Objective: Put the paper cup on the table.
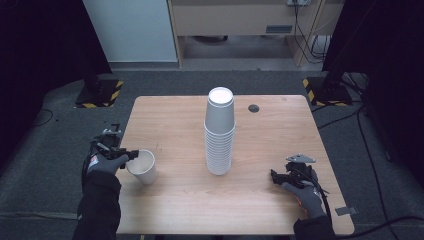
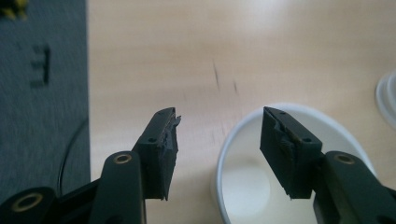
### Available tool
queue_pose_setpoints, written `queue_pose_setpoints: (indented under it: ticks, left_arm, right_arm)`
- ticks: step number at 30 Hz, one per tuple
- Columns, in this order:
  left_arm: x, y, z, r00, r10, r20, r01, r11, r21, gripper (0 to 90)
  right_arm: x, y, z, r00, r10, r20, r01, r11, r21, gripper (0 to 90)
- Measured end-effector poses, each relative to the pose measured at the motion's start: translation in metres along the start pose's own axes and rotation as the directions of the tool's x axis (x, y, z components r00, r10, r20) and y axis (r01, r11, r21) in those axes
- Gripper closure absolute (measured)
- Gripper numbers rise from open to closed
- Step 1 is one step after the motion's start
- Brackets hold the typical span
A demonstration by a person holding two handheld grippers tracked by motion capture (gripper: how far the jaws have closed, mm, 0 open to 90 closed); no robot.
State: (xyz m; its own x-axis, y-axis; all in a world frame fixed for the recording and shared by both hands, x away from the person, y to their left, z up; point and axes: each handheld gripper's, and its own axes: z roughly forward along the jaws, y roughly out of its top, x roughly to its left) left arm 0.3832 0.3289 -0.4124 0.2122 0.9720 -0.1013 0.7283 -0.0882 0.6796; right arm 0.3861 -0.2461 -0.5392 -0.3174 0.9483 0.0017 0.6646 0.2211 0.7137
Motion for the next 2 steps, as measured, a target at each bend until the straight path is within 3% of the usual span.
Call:
queue_pose_setpoints:
  ticks: [2]
  left_arm:
    - [-0.0001,-0.0056,-0.0045,1.0,-0.005,-0.004,0.005,0.9938,-0.111,43.6]
  right_arm:
    - [0.0001,0.0001,0.0001,1.0,0.001,0.002,-0.001,1.0,0.001,4.7]
